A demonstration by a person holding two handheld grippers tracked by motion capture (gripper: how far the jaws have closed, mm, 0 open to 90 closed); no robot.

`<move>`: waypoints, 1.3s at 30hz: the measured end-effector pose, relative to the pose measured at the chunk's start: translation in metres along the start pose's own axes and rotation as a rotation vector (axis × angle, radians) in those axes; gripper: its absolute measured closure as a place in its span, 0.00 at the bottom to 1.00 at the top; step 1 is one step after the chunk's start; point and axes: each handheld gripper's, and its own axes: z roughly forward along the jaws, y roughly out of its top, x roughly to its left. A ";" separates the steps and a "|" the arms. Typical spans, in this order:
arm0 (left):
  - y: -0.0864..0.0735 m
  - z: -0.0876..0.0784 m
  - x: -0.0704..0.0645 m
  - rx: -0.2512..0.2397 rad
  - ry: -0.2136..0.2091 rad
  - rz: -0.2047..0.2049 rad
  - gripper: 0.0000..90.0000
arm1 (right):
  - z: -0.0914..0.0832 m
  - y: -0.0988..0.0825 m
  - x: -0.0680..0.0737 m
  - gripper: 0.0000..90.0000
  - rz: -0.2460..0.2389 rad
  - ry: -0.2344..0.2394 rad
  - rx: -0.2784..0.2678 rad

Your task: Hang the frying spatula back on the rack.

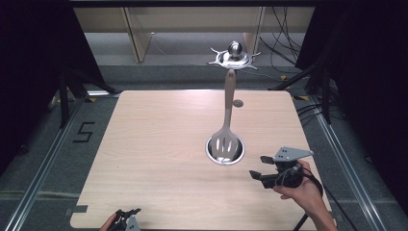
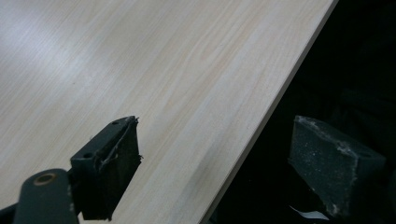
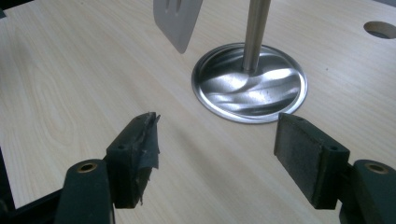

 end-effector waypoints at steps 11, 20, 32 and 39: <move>0.000 -0.001 0.000 -0.011 0.016 -0.012 0.17 | 0.005 -0.010 0.005 0.34 0.003 0.014 0.014; 0.000 0.000 0.000 -0.009 0.011 -0.011 0.17 | 0.009 -0.018 0.005 0.34 0.016 0.013 0.026; 0.000 0.000 0.000 0.000 -0.002 0.000 0.17 | 0.011 -0.029 0.011 0.33 0.016 0.006 0.028; 0.000 0.000 0.000 0.000 -0.001 0.002 0.17 | 0.011 -0.037 0.015 0.32 0.012 0.001 0.030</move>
